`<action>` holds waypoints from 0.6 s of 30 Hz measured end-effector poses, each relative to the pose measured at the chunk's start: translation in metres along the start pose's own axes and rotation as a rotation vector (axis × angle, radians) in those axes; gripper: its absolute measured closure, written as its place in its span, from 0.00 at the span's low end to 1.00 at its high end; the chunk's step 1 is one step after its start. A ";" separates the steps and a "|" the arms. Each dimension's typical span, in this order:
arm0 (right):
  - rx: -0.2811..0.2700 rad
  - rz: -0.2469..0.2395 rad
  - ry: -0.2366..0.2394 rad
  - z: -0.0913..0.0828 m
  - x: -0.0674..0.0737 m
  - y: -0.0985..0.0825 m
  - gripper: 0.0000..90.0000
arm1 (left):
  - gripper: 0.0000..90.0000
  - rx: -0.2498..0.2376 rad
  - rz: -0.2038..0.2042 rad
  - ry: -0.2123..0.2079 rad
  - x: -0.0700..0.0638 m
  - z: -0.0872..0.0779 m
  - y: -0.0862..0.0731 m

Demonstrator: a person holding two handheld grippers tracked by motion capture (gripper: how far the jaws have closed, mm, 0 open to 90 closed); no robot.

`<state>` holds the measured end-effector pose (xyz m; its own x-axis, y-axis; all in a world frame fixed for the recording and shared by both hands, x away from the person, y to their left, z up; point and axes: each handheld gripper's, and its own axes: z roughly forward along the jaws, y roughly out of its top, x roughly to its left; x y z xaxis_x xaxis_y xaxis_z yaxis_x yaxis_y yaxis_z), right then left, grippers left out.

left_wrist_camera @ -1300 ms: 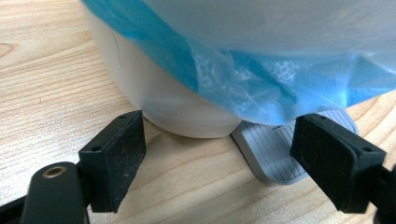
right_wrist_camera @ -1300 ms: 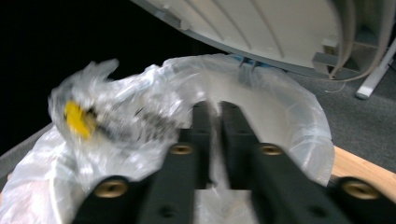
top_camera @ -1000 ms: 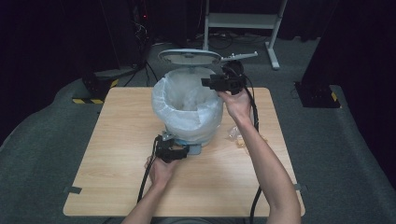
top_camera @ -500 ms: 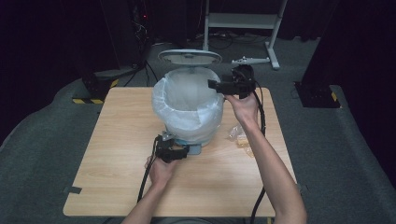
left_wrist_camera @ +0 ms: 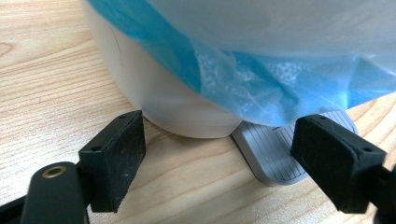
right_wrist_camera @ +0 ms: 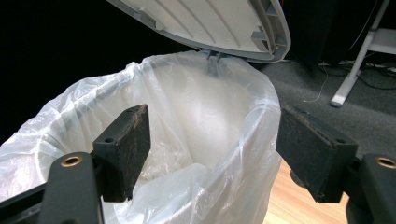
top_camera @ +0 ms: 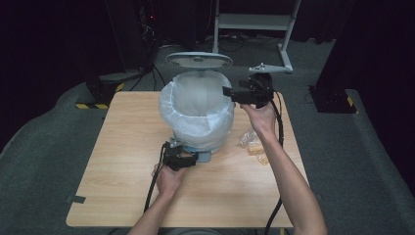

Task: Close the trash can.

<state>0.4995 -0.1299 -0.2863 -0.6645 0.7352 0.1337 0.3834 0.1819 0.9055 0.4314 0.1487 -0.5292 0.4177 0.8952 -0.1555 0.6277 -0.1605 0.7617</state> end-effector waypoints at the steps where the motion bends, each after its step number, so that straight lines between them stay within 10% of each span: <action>1: -0.005 0.000 0.002 -0.001 0.000 -0.001 0.29 | 0.20 0.000 0.000 -0.001 0.000 0.000 0.000; 18: -0.014 -0.012 -0.007 -0.011 0.000 -0.015 0.26 | 0.20 0.003 -0.008 -0.007 0.000 0.000 0.000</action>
<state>0.4867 -0.1398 -0.2955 -0.6644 0.7376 0.1205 0.3667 0.1813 0.9125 0.4313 0.1489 -0.5292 0.4170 0.8936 -0.1659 0.6330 -0.1545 0.7586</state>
